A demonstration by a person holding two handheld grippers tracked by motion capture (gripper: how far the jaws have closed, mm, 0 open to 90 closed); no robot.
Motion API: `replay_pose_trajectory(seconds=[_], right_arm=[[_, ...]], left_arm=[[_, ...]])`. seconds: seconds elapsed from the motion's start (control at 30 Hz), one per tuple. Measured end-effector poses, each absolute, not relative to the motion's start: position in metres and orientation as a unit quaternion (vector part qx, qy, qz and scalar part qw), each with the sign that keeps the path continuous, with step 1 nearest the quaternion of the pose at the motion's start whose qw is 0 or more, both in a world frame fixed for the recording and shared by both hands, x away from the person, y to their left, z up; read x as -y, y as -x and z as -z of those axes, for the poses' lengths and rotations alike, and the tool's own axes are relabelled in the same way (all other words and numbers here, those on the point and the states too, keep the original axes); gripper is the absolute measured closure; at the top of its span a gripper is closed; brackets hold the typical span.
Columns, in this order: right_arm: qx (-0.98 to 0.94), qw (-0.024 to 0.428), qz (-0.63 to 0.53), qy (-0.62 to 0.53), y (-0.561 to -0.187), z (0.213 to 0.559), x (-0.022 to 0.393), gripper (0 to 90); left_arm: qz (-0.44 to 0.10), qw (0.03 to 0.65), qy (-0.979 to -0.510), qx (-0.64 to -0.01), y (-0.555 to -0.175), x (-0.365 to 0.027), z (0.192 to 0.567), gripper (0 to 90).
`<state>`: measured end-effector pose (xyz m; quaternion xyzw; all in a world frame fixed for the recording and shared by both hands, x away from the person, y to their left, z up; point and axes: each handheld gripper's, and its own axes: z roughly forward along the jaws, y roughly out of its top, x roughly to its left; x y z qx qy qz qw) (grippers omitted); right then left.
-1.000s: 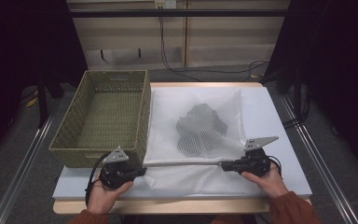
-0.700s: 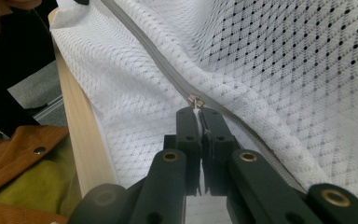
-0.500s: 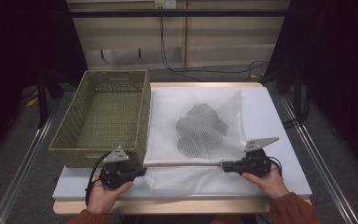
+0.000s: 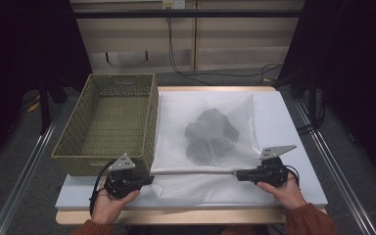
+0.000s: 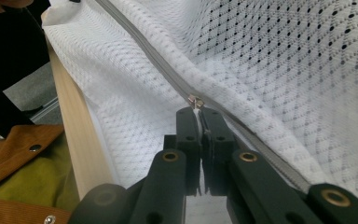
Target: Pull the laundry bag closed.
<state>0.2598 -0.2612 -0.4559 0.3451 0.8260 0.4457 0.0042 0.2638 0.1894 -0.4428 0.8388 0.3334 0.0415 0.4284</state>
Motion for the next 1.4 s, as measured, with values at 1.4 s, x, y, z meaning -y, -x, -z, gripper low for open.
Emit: replay_pose_trajectory(seconds=[1.4], right_arm=[[-0.811,0.014,-0.453,-0.371,-0.256,0.457,0.283,86.7]], left_arm=[[-0.041,0.425,-0.841,-0.333,-0.263,-0.191,0.443,88.1]])
